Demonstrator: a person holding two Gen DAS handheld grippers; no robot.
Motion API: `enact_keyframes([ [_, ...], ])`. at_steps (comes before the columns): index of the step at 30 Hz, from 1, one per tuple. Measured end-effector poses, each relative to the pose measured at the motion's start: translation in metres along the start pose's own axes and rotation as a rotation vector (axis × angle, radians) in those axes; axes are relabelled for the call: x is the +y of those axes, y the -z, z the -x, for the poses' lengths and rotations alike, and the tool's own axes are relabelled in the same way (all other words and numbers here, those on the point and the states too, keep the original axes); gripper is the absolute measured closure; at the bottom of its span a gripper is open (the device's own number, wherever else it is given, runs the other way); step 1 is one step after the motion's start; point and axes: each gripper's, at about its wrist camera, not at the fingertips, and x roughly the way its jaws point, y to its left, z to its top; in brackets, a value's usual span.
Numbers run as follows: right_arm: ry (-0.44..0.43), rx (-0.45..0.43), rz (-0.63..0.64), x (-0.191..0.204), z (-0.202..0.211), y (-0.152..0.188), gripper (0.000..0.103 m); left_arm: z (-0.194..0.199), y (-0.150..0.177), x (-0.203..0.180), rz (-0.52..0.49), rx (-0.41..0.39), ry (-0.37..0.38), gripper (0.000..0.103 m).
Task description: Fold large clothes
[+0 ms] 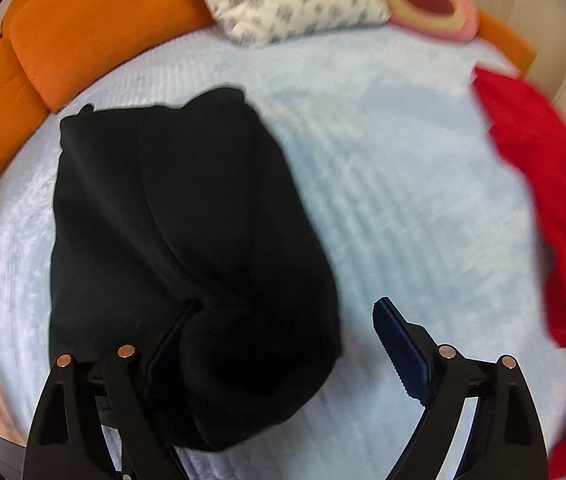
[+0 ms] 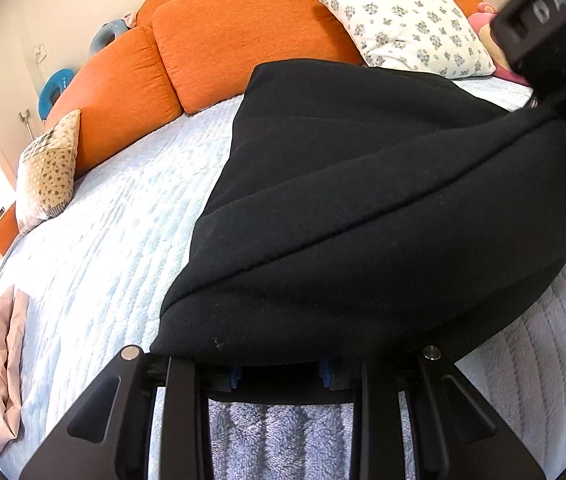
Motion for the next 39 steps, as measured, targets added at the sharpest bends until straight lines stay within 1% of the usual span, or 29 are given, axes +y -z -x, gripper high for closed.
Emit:
enact_keyframes([
  [3,0.008,-0.001,0.008,-0.001,0.001,0.0,0.075,0.027,0.0,0.005,0.024,-0.027,0.131,0.014],
  [5,0.011,-0.001,0.012,0.002,0.002,0.0,0.075,0.051,-0.002,0.009,0.039,-0.037,0.22,0.015],
  [6,0.01,0.0,0.013,0.002,0.002,0.0,0.075,0.068,-0.003,0.013,0.043,-0.058,0.262,0.015],
  [8,0.008,0.0,0.011,0.002,0.003,0.0,0.075,0.09,-0.004,0.017,0.036,-0.098,0.28,0.015],
  [10,0.001,0.002,0.005,0.001,0.003,-0.001,0.075,0.111,-0.008,0.03,0.028,-0.141,0.252,0.015],
  [11,-0.003,0.004,0.003,0.002,0.003,-0.002,0.075,0.117,-0.01,0.041,0.03,-0.156,0.222,0.015],
  [14,-0.039,0.03,0.001,-0.004,0.006,-0.005,0.074,0.118,-0.014,0.078,0.047,-0.149,0.134,0.015],
  [16,-0.062,0.052,0.013,-0.009,0.017,-0.003,0.074,0.107,-0.012,0.108,0.088,-0.128,0.094,0.015],
  [19,-0.075,0.067,0.044,-0.016,0.045,0.004,0.074,0.082,-0.001,0.158,0.2,-0.089,0.073,0.015],
  [21,-0.072,0.049,0.063,-0.026,0.073,0.008,0.073,0.064,0.013,0.183,0.259,-0.064,0.066,0.015],
  [22,-0.066,0.033,0.065,-0.032,0.086,0.007,0.073,0.055,0.024,0.198,0.287,-0.043,0.078,0.015],
  [23,-0.066,0.013,0.059,-0.038,0.099,0.004,0.073,0.046,0.032,0.203,0.304,-0.03,0.087,0.015],
  [25,-0.068,-0.057,0.029,-0.056,0.134,-0.011,0.073,0.032,0.05,0.206,0.311,-0.01,0.098,0.016],
  [26,-0.07,-0.088,0.019,-0.062,0.148,-0.021,0.073,0.027,0.054,0.204,0.308,-0.007,0.098,0.016],
  [27,-0.094,-0.117,0.001,-0.07,0.162,-0.036,0.073,0.022,0.059,0.201,0.302,-0.003,0.097,0.016],
  [29,-0.12,-0.126,-0.002,-0.077,0.174,-0.059,0.072,0.011,0.07,0.194,0.308,0.007,0.11,0.016],
  [30,-0.131,-0.12,0.012,-0.08,0.174,-0.07,0.072,0.008,0.073,0.192,0.314,0.012,0.116,0.016],
  [31,-0.137,-0.095,0.027,-0.082,0.168,-0.078,0.073,0.002,0.078,0.191,0.331,0.006,0.107,0.016],
  [33,-0.118,-0.027,0.064,-0.086,0.147,-0.086,0.074,-0.004,0.081,0.184,0.319,-0.015,0.062,0.015],
  [35,-0.058,0.02,0.075,-0.098,0.125,-0.085,0.076,-0.006,0.083,0.176,0.302,-0.039,0.019,0.014],
  [36,-0.012,0.051,0.076,-0.106,0.109,-0.081,0.076,-0.006,0.083,0.174,0.299,-0.043,0.014,0.013],
  [37,0.01,0.076,0.067,-0.114,0.096,-0.077,0.076,-0.007,0.083,0.172,0.287,-0.043,0.009,0.013],
  [39,0.024,0.115,0.039,-0.129,0.074,-0.06,0.076,-0.009,0.081,0.168,0.255,-0.036,-0.005,0.012],
])
